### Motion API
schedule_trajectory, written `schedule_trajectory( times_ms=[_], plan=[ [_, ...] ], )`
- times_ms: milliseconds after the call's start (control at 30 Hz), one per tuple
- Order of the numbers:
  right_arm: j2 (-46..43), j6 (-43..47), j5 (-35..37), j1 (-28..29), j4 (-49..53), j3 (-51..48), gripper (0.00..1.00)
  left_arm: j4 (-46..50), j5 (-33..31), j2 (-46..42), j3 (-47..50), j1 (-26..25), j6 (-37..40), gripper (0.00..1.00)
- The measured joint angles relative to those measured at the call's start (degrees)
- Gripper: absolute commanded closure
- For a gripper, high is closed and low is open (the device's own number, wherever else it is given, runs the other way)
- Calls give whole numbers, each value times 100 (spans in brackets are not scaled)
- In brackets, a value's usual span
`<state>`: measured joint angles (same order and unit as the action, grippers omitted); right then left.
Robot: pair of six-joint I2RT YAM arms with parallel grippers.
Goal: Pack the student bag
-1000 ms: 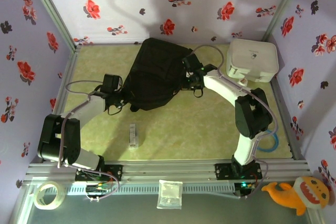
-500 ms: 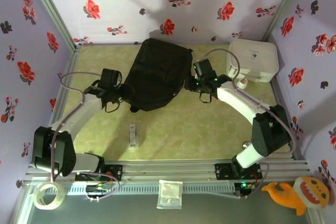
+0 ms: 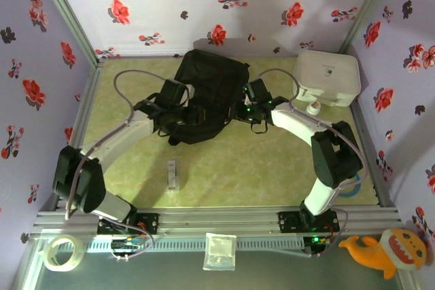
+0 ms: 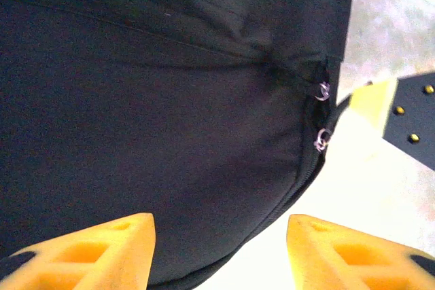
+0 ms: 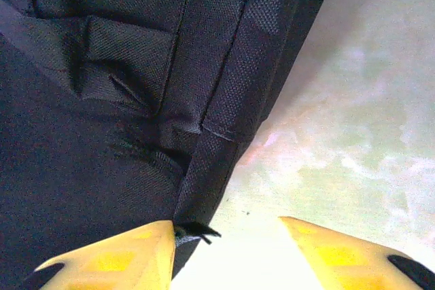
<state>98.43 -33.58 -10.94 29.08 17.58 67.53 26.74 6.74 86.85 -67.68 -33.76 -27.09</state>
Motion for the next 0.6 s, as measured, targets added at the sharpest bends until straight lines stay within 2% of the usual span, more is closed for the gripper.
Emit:
schedule_trajectory(
  times_ms=[267,600],
  plan=[
    [61,17,-149,-2,-122,175,79,199,247,774,-466,-415,632,46],
    [166,103,-223,0,-149,229,100,275,555,1335,-717,-501,1003,46]
  ],
)
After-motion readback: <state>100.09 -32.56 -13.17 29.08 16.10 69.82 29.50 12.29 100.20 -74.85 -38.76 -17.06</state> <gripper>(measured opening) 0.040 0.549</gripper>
